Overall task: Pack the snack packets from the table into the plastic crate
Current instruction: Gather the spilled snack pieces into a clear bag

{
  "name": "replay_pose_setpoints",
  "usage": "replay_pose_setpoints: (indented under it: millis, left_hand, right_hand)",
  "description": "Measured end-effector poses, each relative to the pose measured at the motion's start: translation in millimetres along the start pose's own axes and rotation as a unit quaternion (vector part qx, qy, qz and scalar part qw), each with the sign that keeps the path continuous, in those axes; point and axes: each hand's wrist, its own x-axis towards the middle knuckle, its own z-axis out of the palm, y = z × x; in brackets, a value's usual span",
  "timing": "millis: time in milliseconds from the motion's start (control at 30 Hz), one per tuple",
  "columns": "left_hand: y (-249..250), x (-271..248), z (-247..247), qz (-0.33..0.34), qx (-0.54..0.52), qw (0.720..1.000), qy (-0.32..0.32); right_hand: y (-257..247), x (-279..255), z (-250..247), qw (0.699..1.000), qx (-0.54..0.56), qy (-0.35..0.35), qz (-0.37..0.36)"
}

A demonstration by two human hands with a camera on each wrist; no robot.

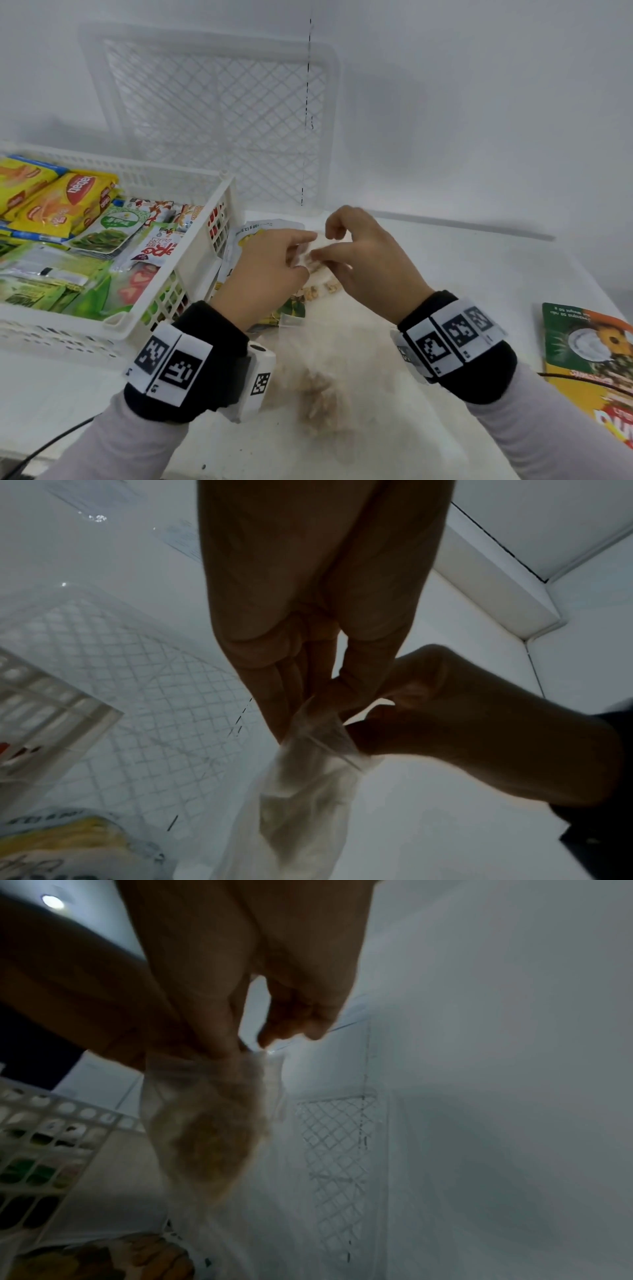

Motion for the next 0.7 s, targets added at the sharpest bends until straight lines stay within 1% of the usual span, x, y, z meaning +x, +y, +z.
replay_pose_setpoints:
  millis: [67,133,167,200,233,267,300,334,367,400,434,467,500,567,634,700]
  left_hand:
    - [3,0,3,0.002,-0.012,1.0,-0.003]
    - [7,0,4,0.007,-0.017,1.0,0.007]
    - [8,0,3,0.009,-0.018,1.0,0.011]
    - [8,0,2,0.01,-0.017,1.0,0.015]
    - [6,0,0,0.008,-0.014,1.0,0.02]
    - [4,1,-3,0.003,-0.006,1.0,0.026]
    - [2,2,-7,-0.005,0.005,0.999,0.033]
    - [-2,3,-11,-0.015,0.013,0.999,0.04]
    - [-4,5,-15,-0.025,0.016,0.998,0.05]
    - [-7,7,-19,-0.032,0.016,0.998,0.06]
    - [-8,8,-23,-0.035,0.012,0.997,0.069]
    - [-9,9,-26,-0.035,0.005,0.996,0.078]
    - [-10,10,-29,-0.033,0.0,0.996,0.086]
    - [-12,11,-33,-0.03,0.009,0.995,0.098]
    - [-14,13,-35,-0.032,0.029,0.994,0.104]
    - [-16,15,-35,-0.034,0.05,0.993,0.103]
  right_hand:
    - [-4,8,4,0.996,-0.089,-0.018,-0.016]
    - [-3,13,11,0.986,-0.134,-0.096,0.003]
    - [0,12,15,0.982,-0.132,-0.131,0.01]
    - [3,13,16,0.982,-0.106,-0.154,0.02]
    - [5,13,17,0.987,-0.038,-0.152,0.04]
    - [7,14,17,0.988,0.05,-0.126,0.069]
    - [10,15,17,0.983,0.138,-0.075,0.093]
    - [15,16,17,0.971,0.207,-0.017,0.116]
    - [22,17,17,0.958,0.246,0.03,0.141]
    - [29,16,20,0.949,0.261,0.058,0.169]
    - [38,15,25,0.945,0.256,0.06,0.196]
    - [47,13,30,0.946,0.236,0.031,0.219]
    - [55,11,38,0.95,0.203,-0.027,0.234]
    - [68,4,54,0.952,0.11,-0.172,0.229]
    - [75,1,70,0.937,0.043,-0.285,0.197]
    - [77,2,82,0.917,0.02,-0.354,0.184]
